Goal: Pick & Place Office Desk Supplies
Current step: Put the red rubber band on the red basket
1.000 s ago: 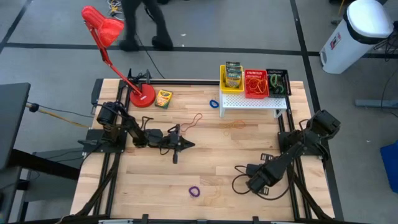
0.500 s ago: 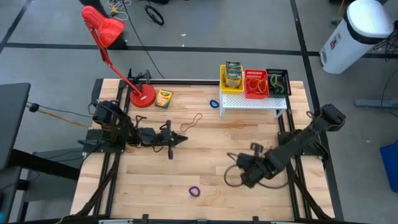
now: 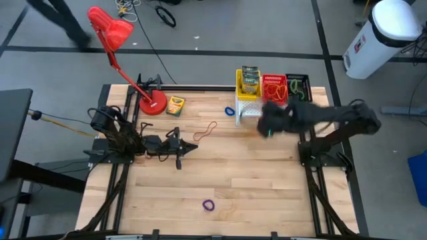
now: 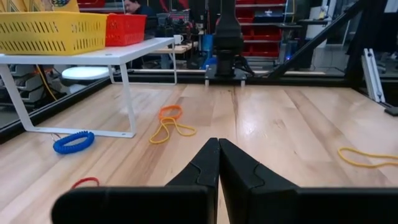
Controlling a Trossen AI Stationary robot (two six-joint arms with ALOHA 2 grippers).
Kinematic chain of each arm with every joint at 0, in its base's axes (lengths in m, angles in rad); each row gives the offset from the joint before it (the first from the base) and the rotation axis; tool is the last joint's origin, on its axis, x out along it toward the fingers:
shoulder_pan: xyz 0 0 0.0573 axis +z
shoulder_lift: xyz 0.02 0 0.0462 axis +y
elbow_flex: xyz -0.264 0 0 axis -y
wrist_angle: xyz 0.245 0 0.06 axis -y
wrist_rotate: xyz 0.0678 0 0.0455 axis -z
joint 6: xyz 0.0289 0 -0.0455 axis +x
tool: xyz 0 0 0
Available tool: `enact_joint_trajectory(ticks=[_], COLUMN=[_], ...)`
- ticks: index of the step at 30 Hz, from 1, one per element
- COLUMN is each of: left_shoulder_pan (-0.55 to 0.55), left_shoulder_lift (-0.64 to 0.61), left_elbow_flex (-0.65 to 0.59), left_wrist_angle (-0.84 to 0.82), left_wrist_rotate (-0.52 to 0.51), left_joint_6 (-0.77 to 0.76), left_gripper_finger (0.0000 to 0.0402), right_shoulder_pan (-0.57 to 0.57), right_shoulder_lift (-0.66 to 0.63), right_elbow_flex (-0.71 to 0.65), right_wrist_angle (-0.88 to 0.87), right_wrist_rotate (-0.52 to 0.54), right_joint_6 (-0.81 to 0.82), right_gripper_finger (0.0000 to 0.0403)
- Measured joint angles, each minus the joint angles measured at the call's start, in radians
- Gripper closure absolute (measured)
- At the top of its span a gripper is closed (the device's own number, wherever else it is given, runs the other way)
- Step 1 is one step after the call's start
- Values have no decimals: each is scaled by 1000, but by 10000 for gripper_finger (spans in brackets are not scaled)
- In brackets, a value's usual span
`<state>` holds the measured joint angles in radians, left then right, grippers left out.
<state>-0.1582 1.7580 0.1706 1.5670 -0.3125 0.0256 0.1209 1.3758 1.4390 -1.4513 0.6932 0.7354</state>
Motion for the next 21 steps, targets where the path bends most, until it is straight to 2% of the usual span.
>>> enact_joint_trajectory(ticks=[6, 12, 17, 21], left_shoulder_pan=[-21, -26, -26, -26], left_shoulder_lift=[0, 0, 0, 0], left_elbow_flex=[0, 1, 1, 1], left_wrist_angle=[-1, -1, -2, -3], left_wrist_rotate=[1, -1, -1, -1], left_joint_6=[0, 13, 12, 10], left_gripper_finger=[389, 389, 389, 389], right_shoulder_pan=[-321, -586, -733, -784], right_shoulder_lift=[-71, -40, 3, 29], right_elbow_flex=[2, -21, -70, -129], right_wrist_angle=[55, 239, 303, 328], right_wrist_rotate=[45, -15, -74, -130], right_joint_6=[-189, -431, -508, -523], right_gripper_finger=[402, 402, 403, 402])
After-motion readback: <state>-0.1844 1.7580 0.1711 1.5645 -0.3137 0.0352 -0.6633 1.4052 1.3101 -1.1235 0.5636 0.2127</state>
